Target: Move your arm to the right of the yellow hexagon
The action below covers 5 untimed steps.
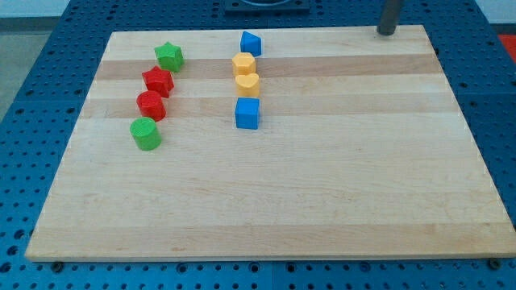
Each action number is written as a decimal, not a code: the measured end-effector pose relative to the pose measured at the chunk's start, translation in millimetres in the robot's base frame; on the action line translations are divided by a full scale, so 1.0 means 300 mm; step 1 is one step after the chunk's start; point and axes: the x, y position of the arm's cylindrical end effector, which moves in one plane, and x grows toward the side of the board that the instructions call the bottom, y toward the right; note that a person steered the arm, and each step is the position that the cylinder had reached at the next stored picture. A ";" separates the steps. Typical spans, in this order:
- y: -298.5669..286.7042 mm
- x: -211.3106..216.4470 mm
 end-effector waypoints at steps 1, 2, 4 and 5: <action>-0.111 0.082; -0.227 0.161; -0.454 0.286; -0.557 0.317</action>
